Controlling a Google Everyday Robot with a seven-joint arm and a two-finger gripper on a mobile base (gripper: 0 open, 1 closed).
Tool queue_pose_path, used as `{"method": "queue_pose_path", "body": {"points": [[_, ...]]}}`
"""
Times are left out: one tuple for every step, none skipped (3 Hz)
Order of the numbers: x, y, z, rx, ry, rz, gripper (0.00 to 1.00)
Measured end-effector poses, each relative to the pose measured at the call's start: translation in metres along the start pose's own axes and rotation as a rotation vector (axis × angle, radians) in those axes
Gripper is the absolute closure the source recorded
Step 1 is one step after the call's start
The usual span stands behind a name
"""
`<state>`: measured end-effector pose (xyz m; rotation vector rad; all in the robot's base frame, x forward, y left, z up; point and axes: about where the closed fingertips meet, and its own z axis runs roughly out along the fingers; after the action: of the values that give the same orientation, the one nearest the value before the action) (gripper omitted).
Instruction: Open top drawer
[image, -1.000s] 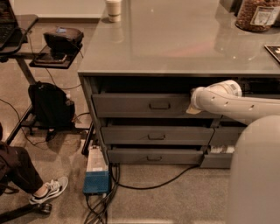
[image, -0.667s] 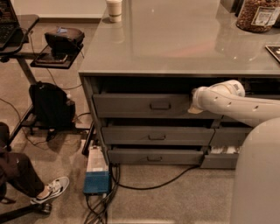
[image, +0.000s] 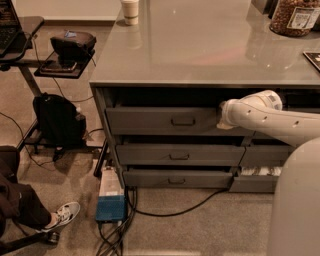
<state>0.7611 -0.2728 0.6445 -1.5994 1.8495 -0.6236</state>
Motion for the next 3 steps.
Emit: {"method": "queue_pose_path", "body": {"points": [[0.0, 0.0, 0.0001, 0.0, 0.0, 0.0, 1.0], [-0.002, -0.0012, 0.0025, -0.011, 0.007, -0.007, 1.0], [-0.0048, 0.0031, -0.0002, -0.032, 0.007, -0.037, 1.0]]}}
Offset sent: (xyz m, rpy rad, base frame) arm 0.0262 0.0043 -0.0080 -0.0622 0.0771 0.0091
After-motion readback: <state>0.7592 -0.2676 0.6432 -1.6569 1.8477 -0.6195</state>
